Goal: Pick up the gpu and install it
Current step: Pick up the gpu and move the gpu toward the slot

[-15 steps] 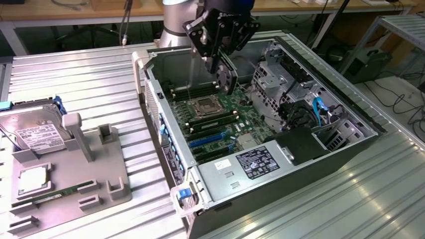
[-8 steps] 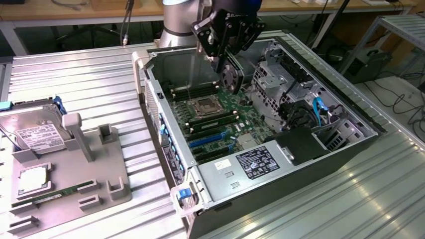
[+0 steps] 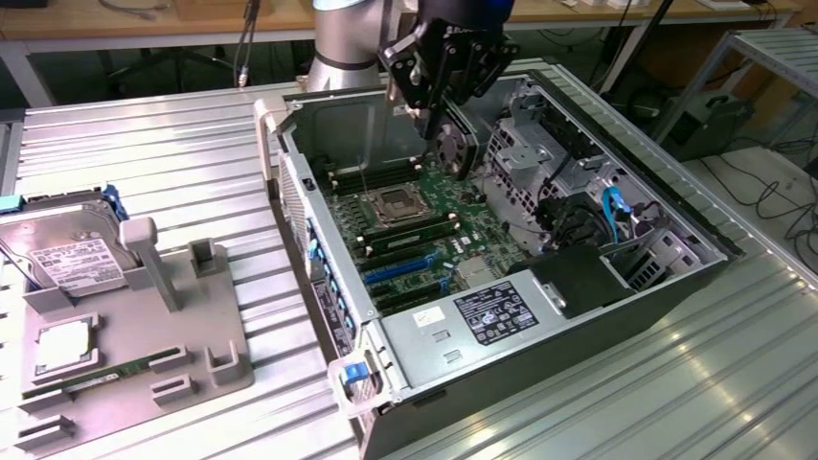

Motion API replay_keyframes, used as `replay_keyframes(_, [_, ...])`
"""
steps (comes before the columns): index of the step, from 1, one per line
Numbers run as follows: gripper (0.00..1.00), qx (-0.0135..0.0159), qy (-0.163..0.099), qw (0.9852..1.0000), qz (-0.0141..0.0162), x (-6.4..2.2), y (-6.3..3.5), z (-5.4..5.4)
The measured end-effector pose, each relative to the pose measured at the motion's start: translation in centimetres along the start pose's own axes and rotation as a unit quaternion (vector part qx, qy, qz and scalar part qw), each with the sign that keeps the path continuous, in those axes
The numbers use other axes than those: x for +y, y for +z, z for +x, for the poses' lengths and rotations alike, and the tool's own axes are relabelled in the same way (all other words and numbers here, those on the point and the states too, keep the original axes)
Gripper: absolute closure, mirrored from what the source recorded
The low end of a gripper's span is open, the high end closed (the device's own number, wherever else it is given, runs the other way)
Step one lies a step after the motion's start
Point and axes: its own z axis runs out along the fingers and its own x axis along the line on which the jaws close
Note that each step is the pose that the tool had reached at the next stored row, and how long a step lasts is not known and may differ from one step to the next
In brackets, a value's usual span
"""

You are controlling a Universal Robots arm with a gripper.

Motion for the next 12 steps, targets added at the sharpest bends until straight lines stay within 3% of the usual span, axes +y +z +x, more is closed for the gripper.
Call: replay_keyframes(12, [0.72,0.0000,0.000,1.0000,0.0000,-0.04,0.16,-1.2])
